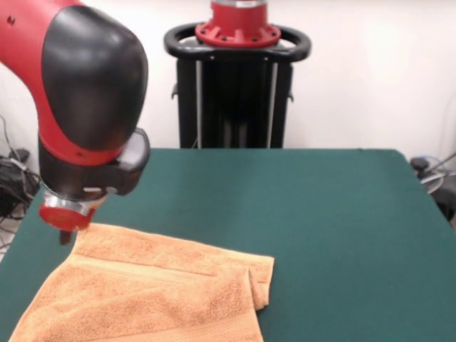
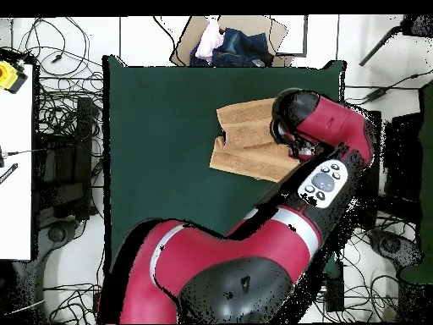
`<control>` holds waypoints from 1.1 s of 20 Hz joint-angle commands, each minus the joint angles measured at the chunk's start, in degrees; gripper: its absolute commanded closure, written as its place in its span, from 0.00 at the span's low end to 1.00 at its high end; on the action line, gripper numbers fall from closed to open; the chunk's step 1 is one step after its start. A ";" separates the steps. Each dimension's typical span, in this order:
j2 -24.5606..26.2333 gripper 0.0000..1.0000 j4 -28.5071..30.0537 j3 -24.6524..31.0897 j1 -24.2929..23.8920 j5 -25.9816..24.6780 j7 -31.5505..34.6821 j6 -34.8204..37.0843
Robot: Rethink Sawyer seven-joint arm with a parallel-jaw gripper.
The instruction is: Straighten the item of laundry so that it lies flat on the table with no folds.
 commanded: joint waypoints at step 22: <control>-6.05 0.00 23.72 13.95 1.49 0.14 5.90 -25.25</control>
